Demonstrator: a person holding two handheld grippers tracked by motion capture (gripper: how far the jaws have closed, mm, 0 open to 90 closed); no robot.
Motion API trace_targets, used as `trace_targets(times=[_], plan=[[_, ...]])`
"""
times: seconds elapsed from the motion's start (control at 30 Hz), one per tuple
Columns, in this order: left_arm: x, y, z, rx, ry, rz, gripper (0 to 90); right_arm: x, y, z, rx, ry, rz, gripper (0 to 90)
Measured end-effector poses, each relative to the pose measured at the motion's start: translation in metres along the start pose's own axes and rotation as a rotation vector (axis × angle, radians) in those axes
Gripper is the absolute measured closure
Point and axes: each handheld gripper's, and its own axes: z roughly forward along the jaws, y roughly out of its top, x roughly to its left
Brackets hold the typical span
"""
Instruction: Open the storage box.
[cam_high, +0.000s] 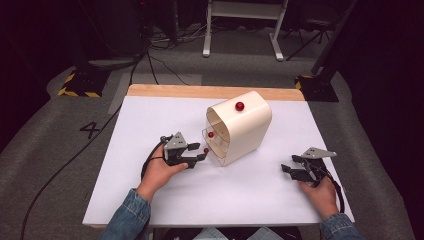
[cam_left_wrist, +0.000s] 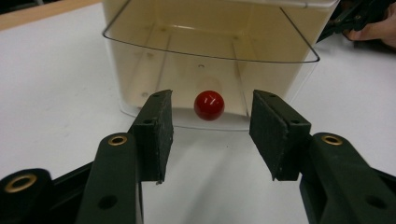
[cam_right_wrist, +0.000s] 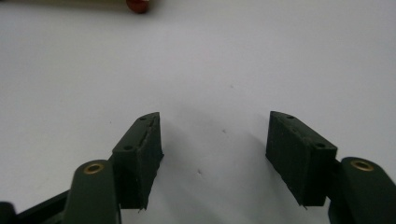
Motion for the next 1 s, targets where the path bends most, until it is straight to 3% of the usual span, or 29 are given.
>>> trace_targets(times=[0.13, 0.23, 0.43, 0.73, 1.0], plan=[[-0.001, 0.001, 0.015, 0.027, -0.003, 0.001, 54.0, 0.000, 0.000, 0.000, -0.001, -0.001, -0.001, 36.2], [-0.003, 0.001, 0.018, 0.055, 0.007, 0.014, 59.5, 0.000, 0.000, 0.000, -0.001, -0.002, -0.001, 36.2], [-0.004, 0.005, 0.017, 0.059, 0.027, 0.027, 73.3, 0.000, 0.000, 0.000, -0.001, -0.001, 0.000, 36.2], [-0.004, 0.004, 0.014, 0.068, 0.023, 0.019, 73.7, 0.000, 0.000, 0.000, -0.001, -0.002, -0.001, 36.2], [-0.007, -0.002, -0.004, 0.076, 0.041, 0.020, 73.7, 0.000, 0.000, 0.000, -0.002, -0.002, 0.000, 36.2]])
